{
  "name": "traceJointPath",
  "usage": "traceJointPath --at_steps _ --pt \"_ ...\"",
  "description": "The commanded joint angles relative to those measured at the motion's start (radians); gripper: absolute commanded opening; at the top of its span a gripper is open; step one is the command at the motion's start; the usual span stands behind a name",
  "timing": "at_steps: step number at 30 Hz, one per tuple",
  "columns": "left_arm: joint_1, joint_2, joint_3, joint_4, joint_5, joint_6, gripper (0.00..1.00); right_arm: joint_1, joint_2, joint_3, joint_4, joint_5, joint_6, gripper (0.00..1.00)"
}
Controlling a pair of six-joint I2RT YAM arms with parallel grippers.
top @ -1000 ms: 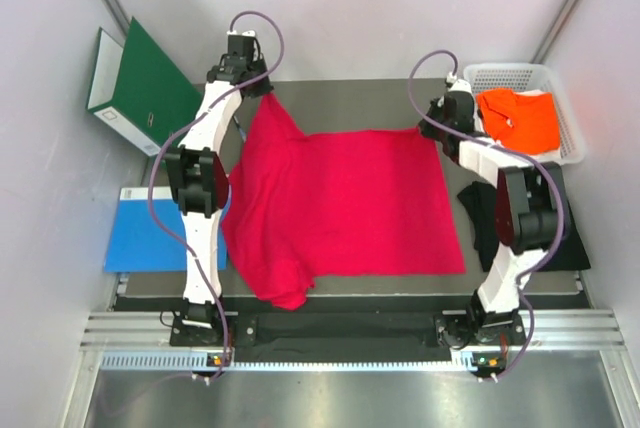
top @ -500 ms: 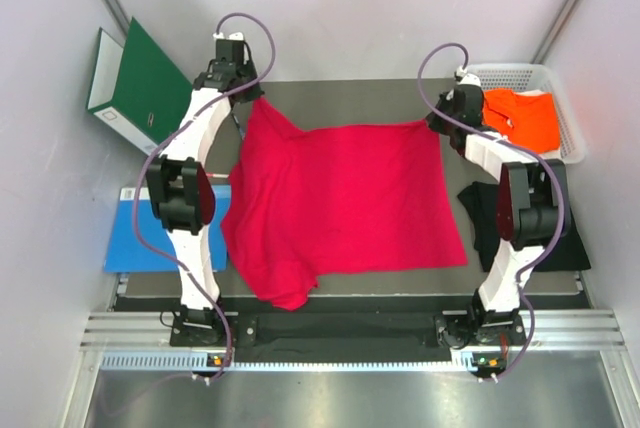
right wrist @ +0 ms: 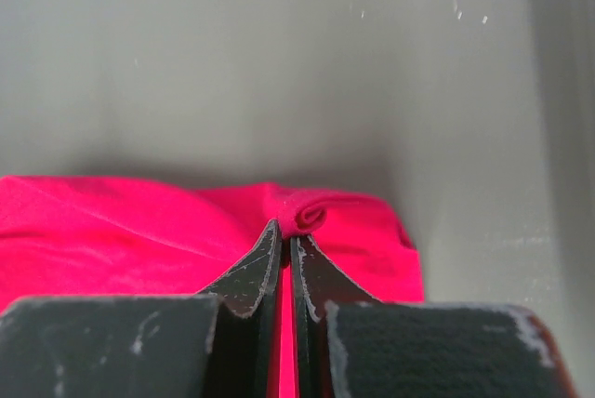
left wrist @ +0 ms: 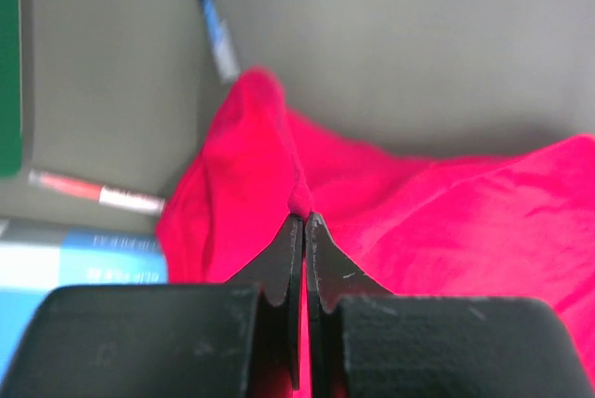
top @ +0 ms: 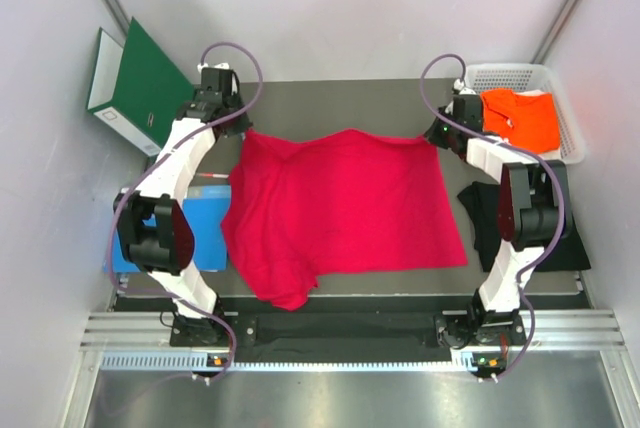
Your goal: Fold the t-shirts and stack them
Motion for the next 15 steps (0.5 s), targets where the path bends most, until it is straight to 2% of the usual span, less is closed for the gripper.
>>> traceJointPath --at_steps 1,15 --pt "0.003 -0.106 -0.068 -0.040 -0.029 -0.016 0.00 -0.014 -0.039 -0.006 -0.034 -0.039 0.004 0.00" --pt "0.003 -0.193 -0.125 -0.196 -0.081 -0.014 0.00 -0.017 -0.123 -0.053 -0.175 0.017 -0.054 0.00"
